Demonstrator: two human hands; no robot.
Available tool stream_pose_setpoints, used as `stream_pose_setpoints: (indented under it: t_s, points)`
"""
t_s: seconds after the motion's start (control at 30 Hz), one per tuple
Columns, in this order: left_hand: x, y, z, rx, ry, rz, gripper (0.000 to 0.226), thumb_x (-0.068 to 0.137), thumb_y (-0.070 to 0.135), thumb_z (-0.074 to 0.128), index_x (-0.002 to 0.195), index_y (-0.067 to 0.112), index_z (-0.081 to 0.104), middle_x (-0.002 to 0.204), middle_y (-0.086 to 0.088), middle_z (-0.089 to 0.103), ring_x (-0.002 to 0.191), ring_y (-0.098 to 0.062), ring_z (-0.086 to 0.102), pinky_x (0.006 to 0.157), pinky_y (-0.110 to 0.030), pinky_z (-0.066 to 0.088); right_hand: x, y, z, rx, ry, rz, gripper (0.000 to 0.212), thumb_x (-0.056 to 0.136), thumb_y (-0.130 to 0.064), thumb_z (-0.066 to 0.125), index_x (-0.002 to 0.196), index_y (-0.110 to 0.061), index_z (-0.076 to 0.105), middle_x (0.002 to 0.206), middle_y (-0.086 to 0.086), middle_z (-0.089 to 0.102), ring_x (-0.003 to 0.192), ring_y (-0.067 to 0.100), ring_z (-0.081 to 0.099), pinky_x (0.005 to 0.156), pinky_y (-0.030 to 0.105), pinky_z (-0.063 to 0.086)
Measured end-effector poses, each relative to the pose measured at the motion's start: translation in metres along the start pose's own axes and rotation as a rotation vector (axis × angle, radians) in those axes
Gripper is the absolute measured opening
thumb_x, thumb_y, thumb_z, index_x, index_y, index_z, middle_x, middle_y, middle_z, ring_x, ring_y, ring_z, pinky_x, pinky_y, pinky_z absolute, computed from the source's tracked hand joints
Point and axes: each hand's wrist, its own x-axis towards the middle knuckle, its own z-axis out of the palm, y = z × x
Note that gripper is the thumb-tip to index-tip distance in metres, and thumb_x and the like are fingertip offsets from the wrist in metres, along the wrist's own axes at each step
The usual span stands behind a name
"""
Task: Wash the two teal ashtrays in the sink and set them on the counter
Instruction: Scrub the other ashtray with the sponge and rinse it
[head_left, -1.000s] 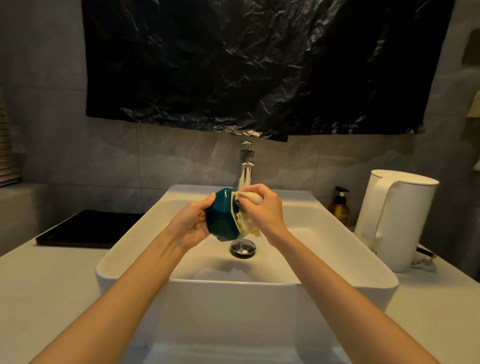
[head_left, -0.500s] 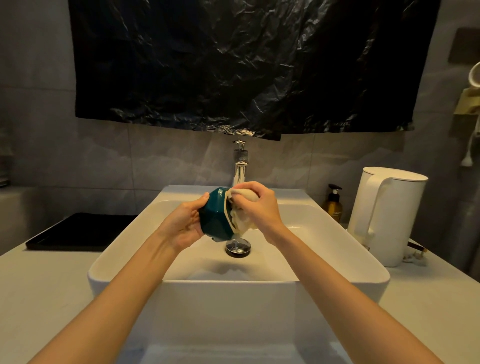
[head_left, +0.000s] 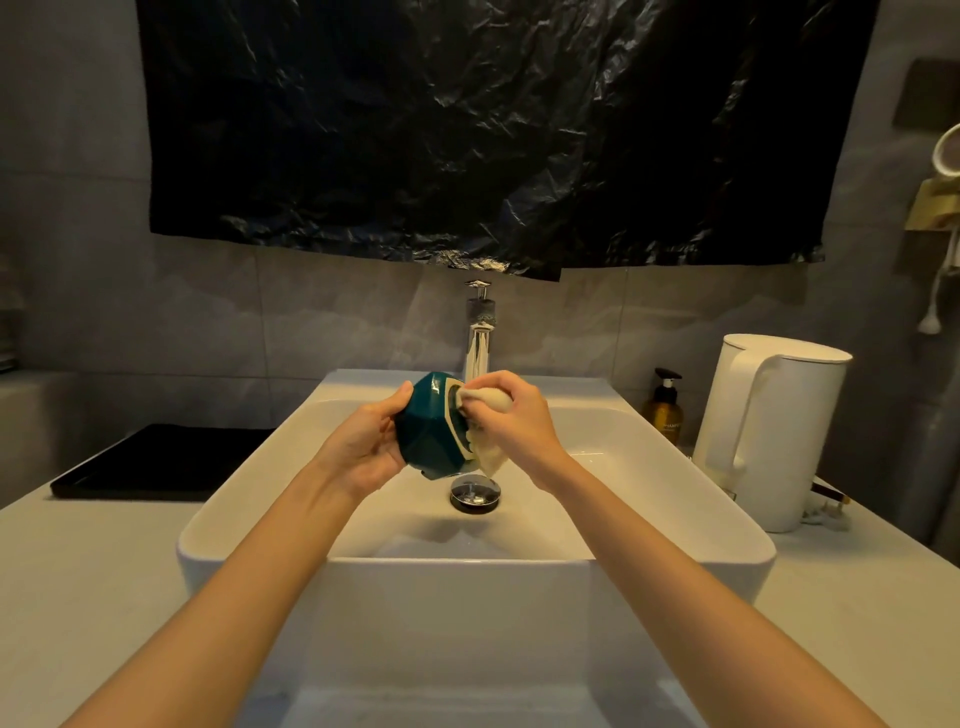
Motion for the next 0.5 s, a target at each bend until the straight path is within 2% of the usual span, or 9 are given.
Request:
stream_pose_setpoints:
  t_s: [0.13,0.27,0.4,0.5]
  points:
    - [-0.0004,0.0029,-0.0015,-0.054,0.028,0.013,0.03,0.098,0.023,0.047,0.121,0.006,0.053,0.104,-0.016,0.062,0.096,-0.026,0.061,0.066,-0.037,0.059,-0.001,0.0008,-0.0005,0.013,-0.143,0.052,0.01,0.084,-0.023,0.071,0.092,-0.027,0.068,0.095,-0.008,0.064,0.092,0.015,0.059,0.068,0.019,0.052]
    - [-0.0031,0.0014,0.0009,-0.027,0.029,0.013,0.022,0.098,0.023,0.046,0.111,0.008,0.056,0.102,-0.015,0.062,0.094,-0.026,0.061,0.072,-0.038,0.055,0.0008,0.0025,0.0008,-0.031,-0.02,0.053,0.012,0.086,-0.024,0.069,0.098,-0.023,0.068,0.098,-0.006,0.063,0.093,0.013,0.057,0.067,0.016,0.048]
    - [-0.0017,0.001,-0.0007,0.024,0.038,0.015,0.025,0.097,0.023,0.048,0.115,0.008,0.055,0.104,-0.015,0.062,0.096,-0.025,0.06,0.076,-0.038,0.052,0.0,0.0001,-0.007,0.034,-0.155,0.121,0.005,0.083,-0.026,0.072,0.088,-0.026,0.071,0.09,-0.006,0.068,0.087,0.014,0.063,0.065,0.019,0.052]
    - [-0.0011,-0.0019,0.0024,0.093,0.037,-0.002,0.023,0.096,0.022,0.049,0.114,0.01,0.056,0.103,-0.014,0.061,0.095,-0.025,0.059,0.075,-0.037,0.052,0.0042,-0.003,-0.0026,0.135,-0.008,0.185,0.007,0.087,-0.026,0.068,0.093,-0.023,0.066,0.095,-0.003,0.066,0.087,0.013,0.062,0.063,0.017,0.048]
